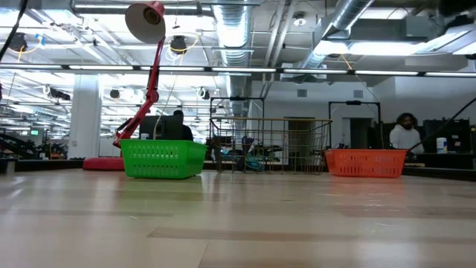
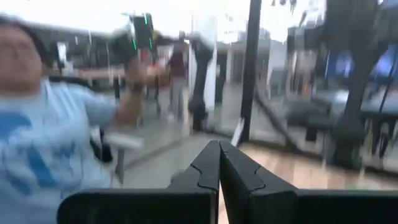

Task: Pick and place items into bin
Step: Return to Home Position

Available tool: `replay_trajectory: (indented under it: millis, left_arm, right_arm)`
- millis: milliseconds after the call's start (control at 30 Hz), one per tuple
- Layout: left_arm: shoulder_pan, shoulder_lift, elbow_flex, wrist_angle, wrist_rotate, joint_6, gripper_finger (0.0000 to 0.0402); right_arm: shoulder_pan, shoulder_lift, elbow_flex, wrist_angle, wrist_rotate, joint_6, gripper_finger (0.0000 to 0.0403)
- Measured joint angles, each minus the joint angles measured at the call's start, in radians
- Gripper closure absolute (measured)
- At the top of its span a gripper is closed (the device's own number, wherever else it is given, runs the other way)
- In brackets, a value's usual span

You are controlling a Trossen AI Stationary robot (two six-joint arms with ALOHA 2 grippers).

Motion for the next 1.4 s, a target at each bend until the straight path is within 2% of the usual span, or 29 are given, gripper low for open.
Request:
replay_trajectory:
  millis: [100,167,300,400,633,900,1067,1200,1400]
  left_arm:
    - [-0.020,-0.001,-0.013,0.077,0.121,-0.040,0.0255]
    - [-0.062,0.001,-0.067,0.203,0.138,-0.081,0.0255]
    - [-0.164,0.004,-0.233,0.498,0.026,-0.119,0.0255]
    - [-0.213,-0.007,-0.350,0.614,-0.071,-0.130,0.0255]
    - [-0.192,-0.138,-0.582,0.638,-0.097,-0.155,0.0255]
    - [-0.065,-0.479,-0.839,0.631,0.016,-0.176,0.0255]
    - [-0.056,-0.652,-0.990,0.629,0.017,-0.179,0.0255]
    - [-0.057,-0.724,-1.086,0.640,0.003,-0.205,0.0255]
    - [-0.075,-0.763,-1.175,0.647,-0.045,-0.235,0.0255]
  right_arm:
    - [0.000,0.001,-0.056,-0.007,0.000,0.035,0.0403]
    - [0.000,-0.012,-0.084,0.003,-0.045,0.063,0.0403]
    - [-0.005,-0.009,-0.150,0.047,-0.050,0.074,0.0403]
    - [-0.012,-0.011,-0.167,0.060,-0.053,0.074,0.0403]
    - [-0.013,-0.011,-0.174,0.082,-0.068,0.046,0.0403]
    - [-0.013,-0.011,-0.174,0.083,-0.068,0.033,0.0403]
    - [-0.013,-0.011,-0.174,0.074,-0.068,0.022,0.0403]
    - [-0.013,-0.011,-0.174,0.062,-0.065,0.021,0.0403]
    - [-0.013,-0.011,-0.174,0.061,-0.053,0.022,0.0403]
